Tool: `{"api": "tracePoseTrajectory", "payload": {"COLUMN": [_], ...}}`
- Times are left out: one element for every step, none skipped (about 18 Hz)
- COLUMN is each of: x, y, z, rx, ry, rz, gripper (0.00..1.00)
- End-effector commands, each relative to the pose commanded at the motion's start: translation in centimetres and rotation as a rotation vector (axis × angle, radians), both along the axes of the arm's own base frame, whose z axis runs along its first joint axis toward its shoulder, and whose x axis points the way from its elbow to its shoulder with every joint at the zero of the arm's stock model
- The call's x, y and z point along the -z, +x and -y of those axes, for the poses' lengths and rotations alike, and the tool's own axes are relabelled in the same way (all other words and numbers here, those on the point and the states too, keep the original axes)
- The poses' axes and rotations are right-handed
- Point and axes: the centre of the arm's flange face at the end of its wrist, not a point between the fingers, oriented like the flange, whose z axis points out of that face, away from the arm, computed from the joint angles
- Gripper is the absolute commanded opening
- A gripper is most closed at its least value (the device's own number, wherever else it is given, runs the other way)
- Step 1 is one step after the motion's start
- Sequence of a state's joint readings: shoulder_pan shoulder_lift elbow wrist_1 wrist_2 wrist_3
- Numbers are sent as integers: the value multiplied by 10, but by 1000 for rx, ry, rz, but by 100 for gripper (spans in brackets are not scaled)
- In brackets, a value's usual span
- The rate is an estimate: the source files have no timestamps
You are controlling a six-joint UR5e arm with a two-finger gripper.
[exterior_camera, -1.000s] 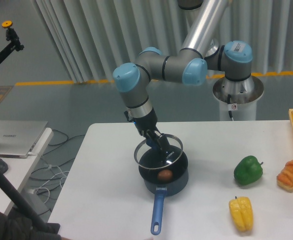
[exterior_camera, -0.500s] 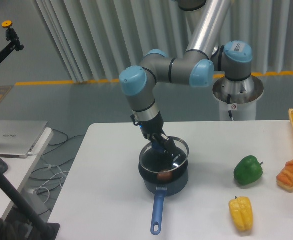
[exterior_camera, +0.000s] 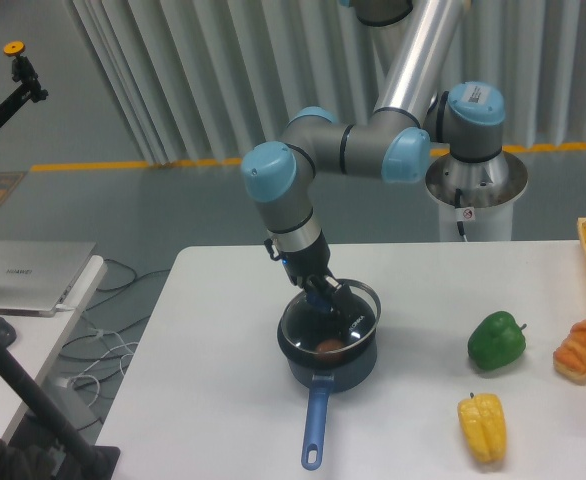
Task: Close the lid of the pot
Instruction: 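Tilt and settle the glass lid flat onto the saucepan rim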
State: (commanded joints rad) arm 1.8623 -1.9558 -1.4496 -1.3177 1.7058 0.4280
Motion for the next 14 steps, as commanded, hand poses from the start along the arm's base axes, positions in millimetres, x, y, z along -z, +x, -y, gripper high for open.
{"api": "tracePoseTrajectory", "payload": {"x": [1,1,1,1,1,1,2,3,7,9,10,11,13,14], "y": [0,-1,-1,-1,0,1,1,2,2,2,3,3,2,3], "z": [-1,-2,-3,-3,-3,-4,-4,-5,-6,-7,-8,-8,-8,-9], "rx": [0,0,0,-1,0,2,0,2,3,2,2,2,2,3], "ry": [-1,0,4,6,6,6,4,5,0,2,0,-1,-4,-7], "rz": [0,-1,-3,-3,-3,-3,-3,-1,-2,-2,-2,-1,0,0], "gripper": [36,36,36,36,36,36,36,36,36,36,36,36,36,36]}}
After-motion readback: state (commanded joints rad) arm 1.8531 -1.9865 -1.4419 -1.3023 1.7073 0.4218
